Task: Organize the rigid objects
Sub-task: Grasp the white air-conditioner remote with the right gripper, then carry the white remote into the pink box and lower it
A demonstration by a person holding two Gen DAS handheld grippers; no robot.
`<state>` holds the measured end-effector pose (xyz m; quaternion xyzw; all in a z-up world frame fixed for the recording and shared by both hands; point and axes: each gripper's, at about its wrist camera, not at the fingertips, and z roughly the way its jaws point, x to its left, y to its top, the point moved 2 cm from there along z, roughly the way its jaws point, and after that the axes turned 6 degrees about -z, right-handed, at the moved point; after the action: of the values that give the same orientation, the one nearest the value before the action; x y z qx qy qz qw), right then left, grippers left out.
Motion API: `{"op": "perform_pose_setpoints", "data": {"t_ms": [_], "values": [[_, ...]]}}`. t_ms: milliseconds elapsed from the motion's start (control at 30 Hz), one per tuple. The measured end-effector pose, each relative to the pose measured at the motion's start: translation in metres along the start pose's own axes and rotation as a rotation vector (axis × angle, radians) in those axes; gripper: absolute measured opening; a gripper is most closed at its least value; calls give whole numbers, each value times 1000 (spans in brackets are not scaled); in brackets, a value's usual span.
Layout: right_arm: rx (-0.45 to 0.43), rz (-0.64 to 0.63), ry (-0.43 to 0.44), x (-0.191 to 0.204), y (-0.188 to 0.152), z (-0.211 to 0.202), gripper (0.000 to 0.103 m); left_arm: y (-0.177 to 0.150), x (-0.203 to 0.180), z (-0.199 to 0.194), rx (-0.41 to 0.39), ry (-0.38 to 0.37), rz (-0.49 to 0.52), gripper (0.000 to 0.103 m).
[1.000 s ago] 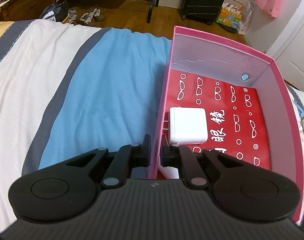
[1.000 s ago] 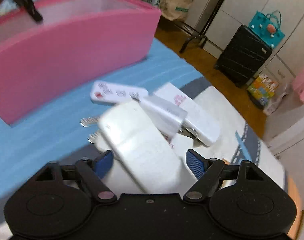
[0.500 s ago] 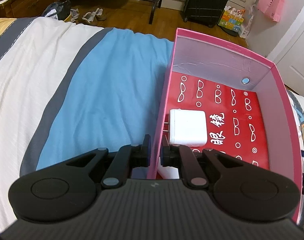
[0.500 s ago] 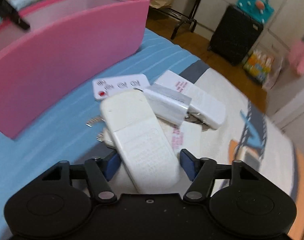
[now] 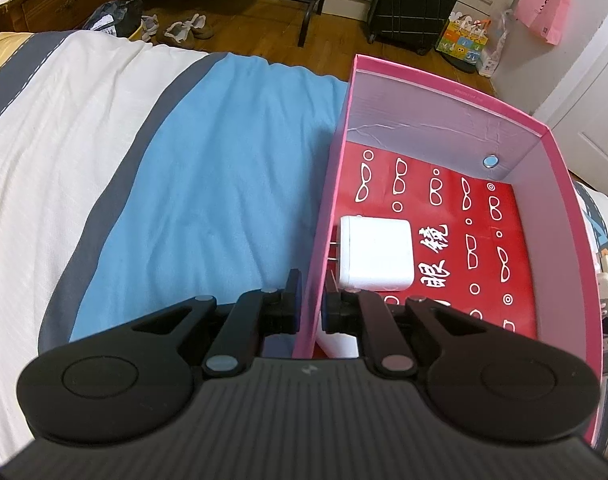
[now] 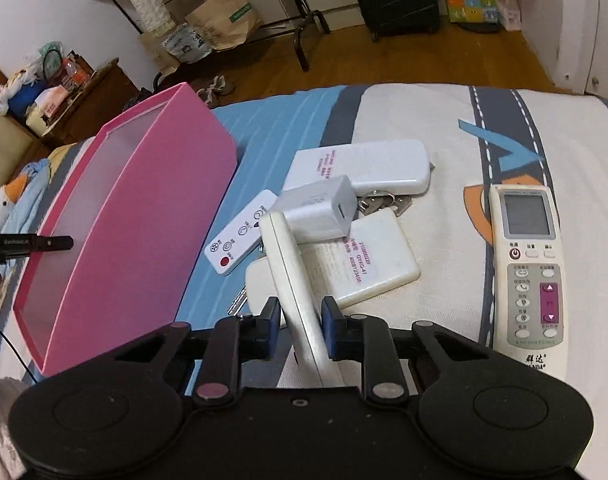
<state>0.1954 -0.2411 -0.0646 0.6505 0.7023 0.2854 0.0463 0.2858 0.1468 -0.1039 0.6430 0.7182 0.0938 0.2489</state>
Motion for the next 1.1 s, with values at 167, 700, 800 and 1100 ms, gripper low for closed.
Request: {"op": "perform_pose_setpoints", "data": {"t_ms": [167,700,800,1100], "values": [[11,-84,3,8,4,11,26,-3,-2,-1,-11,3,17,7],[-165,16,63,21,-1,-44,21,-2,1,4,33,-14,23,4],[-214,20,80,32,3,-65,21,-3,-2,4,24,-5,35,4],[-282,6,324,109,46,-82,21,-1,0,3,35,-21,27,5]]}}
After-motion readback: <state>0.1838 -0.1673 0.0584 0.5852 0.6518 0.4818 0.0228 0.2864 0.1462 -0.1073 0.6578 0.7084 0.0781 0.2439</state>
